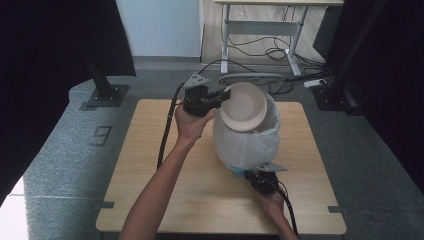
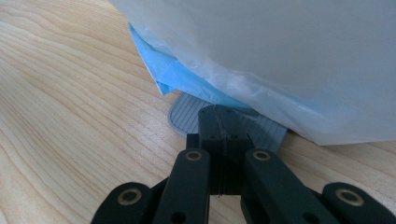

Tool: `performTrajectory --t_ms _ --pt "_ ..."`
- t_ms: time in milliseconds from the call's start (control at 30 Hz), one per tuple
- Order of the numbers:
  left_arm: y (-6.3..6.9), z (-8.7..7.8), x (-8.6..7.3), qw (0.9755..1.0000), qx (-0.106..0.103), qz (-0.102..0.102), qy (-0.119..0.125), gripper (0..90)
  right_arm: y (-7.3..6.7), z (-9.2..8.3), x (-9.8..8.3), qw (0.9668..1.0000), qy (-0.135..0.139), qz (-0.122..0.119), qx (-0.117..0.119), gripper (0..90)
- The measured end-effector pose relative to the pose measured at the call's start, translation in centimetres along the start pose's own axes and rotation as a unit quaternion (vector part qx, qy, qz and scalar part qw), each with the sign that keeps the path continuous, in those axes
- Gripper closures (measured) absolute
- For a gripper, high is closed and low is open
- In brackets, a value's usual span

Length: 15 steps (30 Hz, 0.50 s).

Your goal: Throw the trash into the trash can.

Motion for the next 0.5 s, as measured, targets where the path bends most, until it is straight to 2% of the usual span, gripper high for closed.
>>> performTrajectory --t_ms 500 --pt "0.2 2.2 0.4 1.0000 0.007 -0.001 -0.006 83.6 0.0 0.0 0.0 1.0000 0.000 0.000 0.001 89.5"
Point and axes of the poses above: each handheld gripper's, and its own axes: z roughly forward along the jaws, x roughly out of its top, y roughly to its right, the point moved 2 cm from there along z, roughly forward along the jaws, and after that the axes turned 12 degrees about -y, right-handed, at the moved point
